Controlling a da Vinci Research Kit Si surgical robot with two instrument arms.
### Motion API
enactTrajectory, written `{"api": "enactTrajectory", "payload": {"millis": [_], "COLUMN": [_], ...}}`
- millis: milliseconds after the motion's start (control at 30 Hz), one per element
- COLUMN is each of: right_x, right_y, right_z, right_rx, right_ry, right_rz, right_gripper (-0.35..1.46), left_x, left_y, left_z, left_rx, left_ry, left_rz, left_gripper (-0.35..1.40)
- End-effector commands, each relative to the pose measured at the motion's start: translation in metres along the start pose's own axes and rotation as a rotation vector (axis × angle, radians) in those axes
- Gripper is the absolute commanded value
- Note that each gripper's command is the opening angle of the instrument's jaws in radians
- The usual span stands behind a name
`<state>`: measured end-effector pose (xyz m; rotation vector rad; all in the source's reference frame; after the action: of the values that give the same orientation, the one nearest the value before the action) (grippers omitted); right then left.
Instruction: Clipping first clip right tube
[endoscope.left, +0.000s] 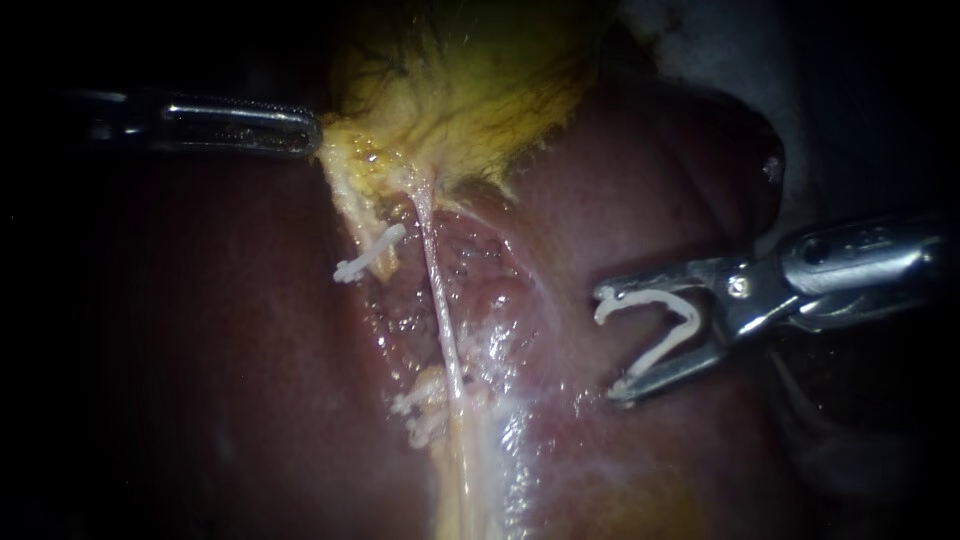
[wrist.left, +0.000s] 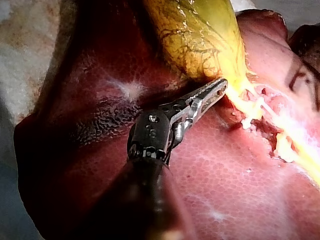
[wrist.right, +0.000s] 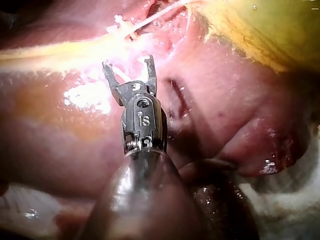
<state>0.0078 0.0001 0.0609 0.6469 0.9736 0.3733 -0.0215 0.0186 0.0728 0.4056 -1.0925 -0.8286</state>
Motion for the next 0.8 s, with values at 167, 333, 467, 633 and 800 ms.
{"api": "enactTrajectory", "payload": {"millis": [167,333,467,633,800], "right_x": [-0.0001,-0.0001,-0.0005,-0.001,-0.0015], "right_y": [0.0004,0.0012,0.0019,0.0029,0.0039], "right_z": [0.002,0.0037,0.0051,0.0063,0.0074], "right_rx": [0.042,0.084,0.107,0.123,0.125], "right_ry": [0.046,0.08,0.081,0.098,0.108], "right_rz": [0.048,0.091,0.106,0.131,0.158], "right_gripper": [0.59,0.59,0.59,0.58,0.58], "left_x": [0.0,0.0,0.0,0.0,0.0], "left_y": [0.0,0.0,-0.0001,-0.0001,-0.0001], "left_z": [0.0,0.0,0.0,0.0,0.0], "left_rx": [0.0,0.0,0.0,-0.001,-0.001], "left_ry": [0.0,0.0,0.0,0.0,0.0], "left_rz": [0.0,0.0,0.0,0.0,0.0], "left_gripper": [-0.35,-0.35,-0.35,-0.35,-0.35]}}
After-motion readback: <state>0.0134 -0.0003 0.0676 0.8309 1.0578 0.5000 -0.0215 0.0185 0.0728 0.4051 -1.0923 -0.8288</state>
